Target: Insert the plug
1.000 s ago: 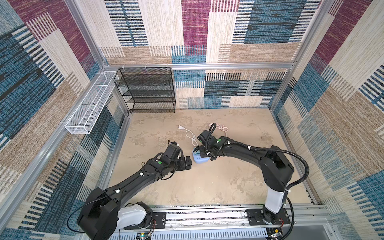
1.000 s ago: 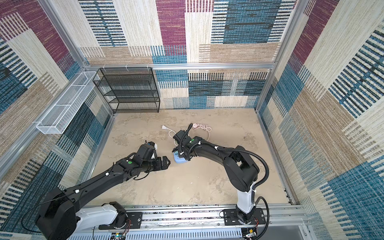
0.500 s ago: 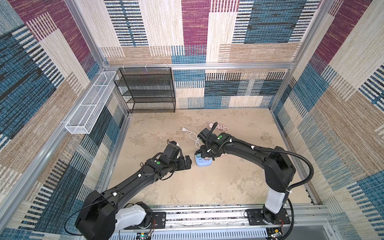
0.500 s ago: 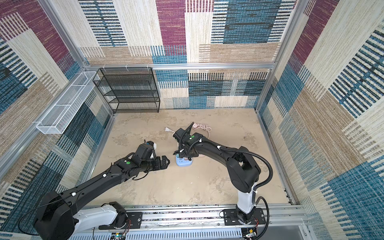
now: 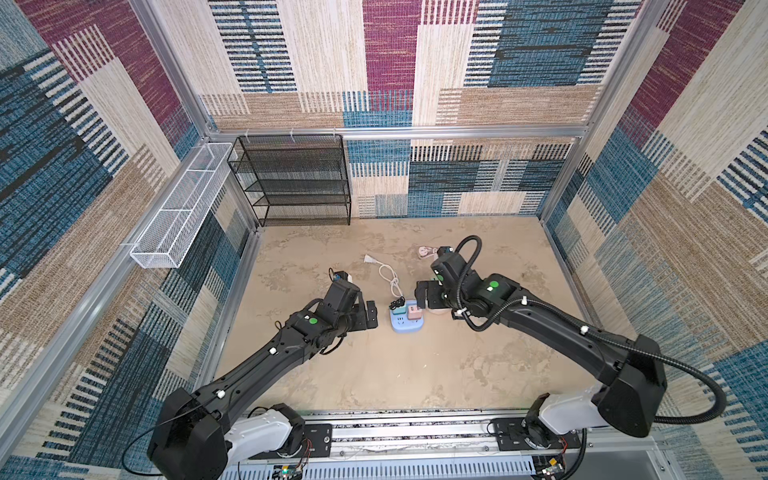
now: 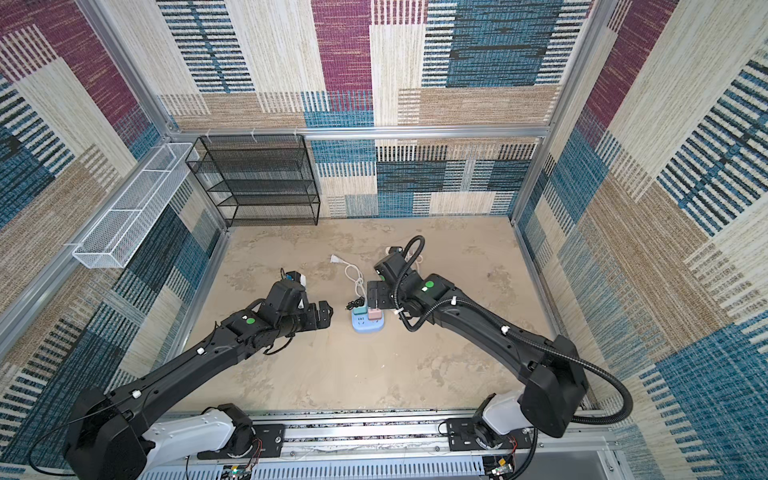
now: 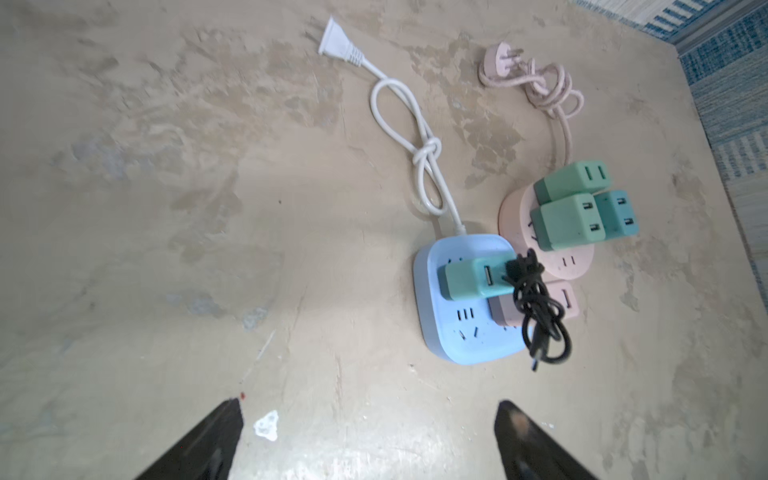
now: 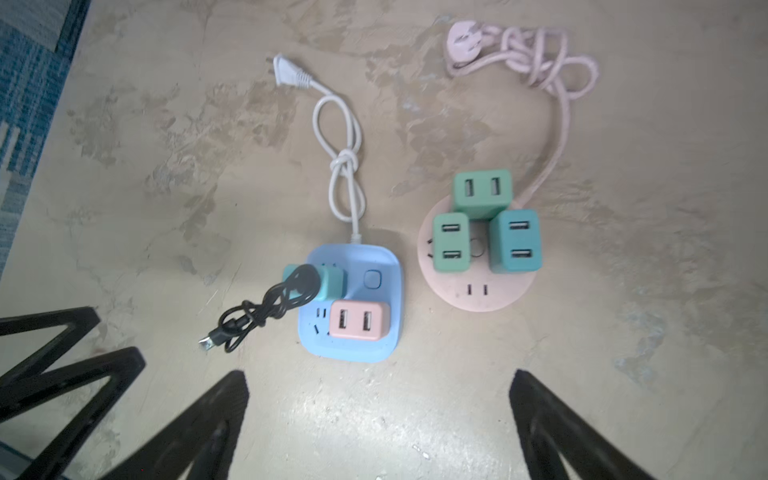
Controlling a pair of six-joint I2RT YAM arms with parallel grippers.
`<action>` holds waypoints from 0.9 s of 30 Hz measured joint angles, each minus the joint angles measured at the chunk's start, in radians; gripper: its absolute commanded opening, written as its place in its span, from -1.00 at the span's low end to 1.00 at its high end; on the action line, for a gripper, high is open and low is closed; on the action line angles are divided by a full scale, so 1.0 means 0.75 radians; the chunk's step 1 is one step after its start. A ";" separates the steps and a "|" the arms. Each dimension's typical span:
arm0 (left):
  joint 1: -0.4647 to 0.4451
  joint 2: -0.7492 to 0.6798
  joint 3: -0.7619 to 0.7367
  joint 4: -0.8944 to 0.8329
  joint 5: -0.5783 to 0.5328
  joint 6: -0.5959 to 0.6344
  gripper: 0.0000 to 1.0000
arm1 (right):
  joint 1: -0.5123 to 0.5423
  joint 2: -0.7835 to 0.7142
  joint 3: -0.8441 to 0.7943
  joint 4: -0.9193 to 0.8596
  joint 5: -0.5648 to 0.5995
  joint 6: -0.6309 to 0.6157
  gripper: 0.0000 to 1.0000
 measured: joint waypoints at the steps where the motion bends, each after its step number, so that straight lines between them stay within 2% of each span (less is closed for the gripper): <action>1: 0.000 -0.010 0.017 -0.004 -0.032 0.015 0.99 | -0.010 -0.024 -0.020 0.007 0.016 -0.013 0.95; 4: 0.000 -0.033 0.074 -0.023 -0.094 0.060 1.00 | -0.012 -0.049 -0.037 0.018 0.025 -0.036 0.81; 10: 0.000 -0.040 0.086 -0.041 -0.094 0.074 0.96 | -0.014 0.072 -0.027 0.058 -0.013 -0.035 0.57; 18: 0.001 -0.089 -0.051 -0.039 0.013 0.054 0.96 | -0.013 0.223 -0.034 0.143 -0.130 -0.015 0.42; 27: 0.006 -0.082 -0.099 -0.026 0.046 0.044 0.95 | -0.008 0.348 0.013 0.163 -0.201 -0.010 0.25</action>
